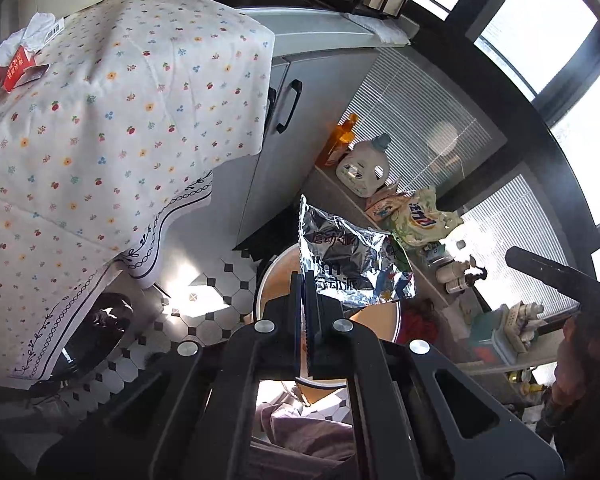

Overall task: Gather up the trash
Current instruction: 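Carry the foil bag and red paper to the bucket and release both, then move both open tools back toward the remaining trash on the counter, then grasp the black plastic bag with the left tool while the right tool grasps white tissue and red paper, then carry the black bag and tissue over the bucket and open both tools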

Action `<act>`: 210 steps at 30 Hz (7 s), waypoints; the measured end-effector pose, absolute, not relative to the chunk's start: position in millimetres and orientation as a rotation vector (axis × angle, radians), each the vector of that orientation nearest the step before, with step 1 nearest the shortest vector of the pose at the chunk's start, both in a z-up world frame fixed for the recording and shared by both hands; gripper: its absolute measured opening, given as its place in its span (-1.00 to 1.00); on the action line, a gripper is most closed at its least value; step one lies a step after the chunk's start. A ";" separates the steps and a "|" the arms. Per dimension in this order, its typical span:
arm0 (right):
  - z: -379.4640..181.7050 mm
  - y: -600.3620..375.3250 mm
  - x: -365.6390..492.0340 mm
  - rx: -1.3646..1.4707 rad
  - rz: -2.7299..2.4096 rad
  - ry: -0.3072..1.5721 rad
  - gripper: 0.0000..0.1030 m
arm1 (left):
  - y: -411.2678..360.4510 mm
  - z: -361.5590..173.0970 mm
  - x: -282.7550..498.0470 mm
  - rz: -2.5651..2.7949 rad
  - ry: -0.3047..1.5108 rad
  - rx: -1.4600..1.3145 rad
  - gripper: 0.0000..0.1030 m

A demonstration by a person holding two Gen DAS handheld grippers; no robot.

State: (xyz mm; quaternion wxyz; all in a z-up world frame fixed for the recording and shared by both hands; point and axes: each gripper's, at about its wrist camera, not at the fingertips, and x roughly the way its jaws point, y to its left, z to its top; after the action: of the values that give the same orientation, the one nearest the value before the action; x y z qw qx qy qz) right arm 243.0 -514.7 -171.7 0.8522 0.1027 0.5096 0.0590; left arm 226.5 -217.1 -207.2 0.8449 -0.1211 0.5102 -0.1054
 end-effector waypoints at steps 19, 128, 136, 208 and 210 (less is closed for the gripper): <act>-185.7 -538.6 214.2 0.254 0.074 1.108 0.40 | -262.5 -248.7 241.4 -0.263 1.164 -0.190 0.09; -127.7 12.5 465.2 0.034 0.562 1.087 -0.84 | 287.8 -105.2 222.1 0.269 0.700 -0.509 -0.93; -90.7 -34.6 444.9 0.042 0.589 1.007 -0.84 | 246.7 -97.2 211.9 0.287 0.669 -0.515 -0.93; -273.5 -515.9 237.4 0.277 0.056 1.357 0.14 | -251.7 -238.1 261.7 -0.389 1.193 -0.189 -0.93; -269.2 -525.5 234.0 0.287 0.033 1.349 0.14 | -260.8 -244.7 263.2 -0.415 1.209 -0.190 -0.93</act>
State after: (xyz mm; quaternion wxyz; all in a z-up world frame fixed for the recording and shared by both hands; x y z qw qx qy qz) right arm 234.0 -525.5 -269.2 0.7714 0.1325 0.6222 0.0152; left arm 263.2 -260.8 -244.7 0.7986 -0.0884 0.5631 -0.1932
